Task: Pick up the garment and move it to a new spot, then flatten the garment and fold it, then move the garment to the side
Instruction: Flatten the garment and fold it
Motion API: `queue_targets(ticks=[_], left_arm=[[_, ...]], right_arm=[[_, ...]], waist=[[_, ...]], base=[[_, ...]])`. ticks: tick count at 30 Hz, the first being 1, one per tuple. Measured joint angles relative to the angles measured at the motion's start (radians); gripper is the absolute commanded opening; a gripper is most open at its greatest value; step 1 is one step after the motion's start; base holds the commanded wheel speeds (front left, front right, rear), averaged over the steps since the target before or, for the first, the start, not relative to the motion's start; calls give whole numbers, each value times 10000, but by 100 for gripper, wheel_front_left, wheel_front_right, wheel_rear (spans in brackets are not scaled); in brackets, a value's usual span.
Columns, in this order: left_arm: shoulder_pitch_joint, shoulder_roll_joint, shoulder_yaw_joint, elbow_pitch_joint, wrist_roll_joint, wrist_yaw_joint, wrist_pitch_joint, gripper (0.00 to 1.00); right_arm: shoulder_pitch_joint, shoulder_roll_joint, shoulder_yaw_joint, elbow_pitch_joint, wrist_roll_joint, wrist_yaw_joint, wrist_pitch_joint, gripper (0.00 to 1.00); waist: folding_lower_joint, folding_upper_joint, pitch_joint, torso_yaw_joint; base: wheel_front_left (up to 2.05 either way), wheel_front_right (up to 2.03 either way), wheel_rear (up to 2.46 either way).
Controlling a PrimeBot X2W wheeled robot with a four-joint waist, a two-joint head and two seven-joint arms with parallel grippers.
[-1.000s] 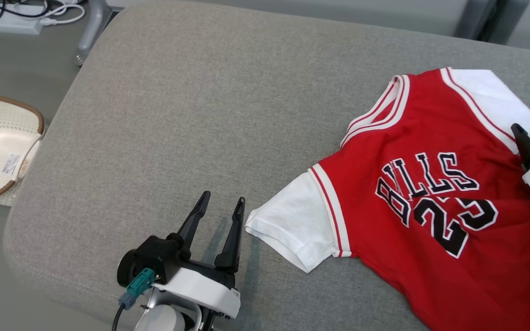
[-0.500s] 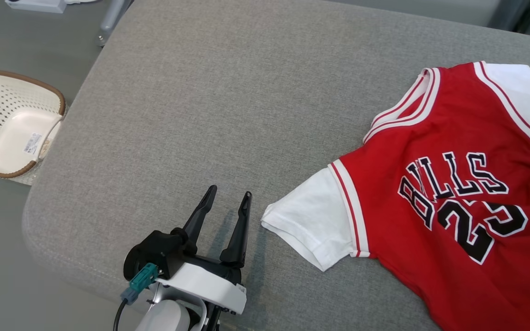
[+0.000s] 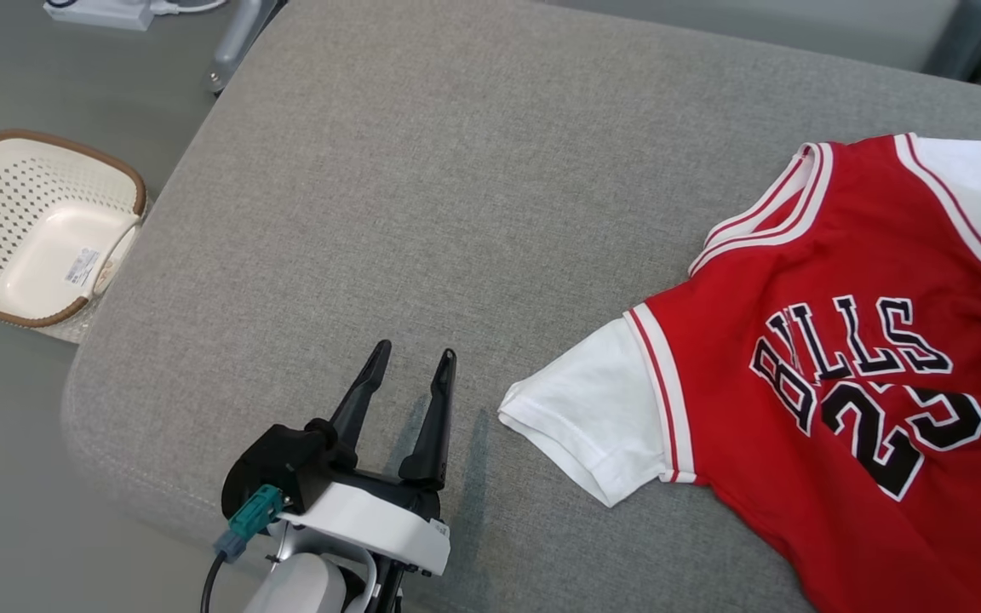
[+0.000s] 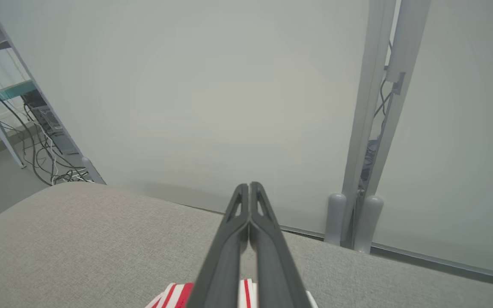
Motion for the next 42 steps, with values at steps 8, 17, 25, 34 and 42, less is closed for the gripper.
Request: queue_targets(ticks=[8,17,25,34,42], left_arm=[[61,-6,529,65,263,-36,0,100],[523,-4,1220,173,548,-132,0,100],[1064,-2,1666,199,525,-176,0,100],[1207,4,1814,351,640,-221,0,100],[1235,2,1822,483,662,-274,0,100]], right_arm=[[306,-58,-625,-2171,-2514,2,-727,0],[4285,1455,-4289,-5127,-5846,2,-752,0],[7883,3465,-6997,-7348,-6686,2,-752,0],[9501,4470,-7835,-7879,-7543,0,-752,13],[9744,4663,-7695,-7396,-8211,2,-752,100]], waist=[[0,0,-626,-718],[0,0,-1677,-1687],[0,1,-2554,-2486],[0,1,-2822,-2947],[0,0,-2931,-2988]], base=[[0,0,0],[0,0,0],[0,0,0],[0,0,0],[0,0,0]])
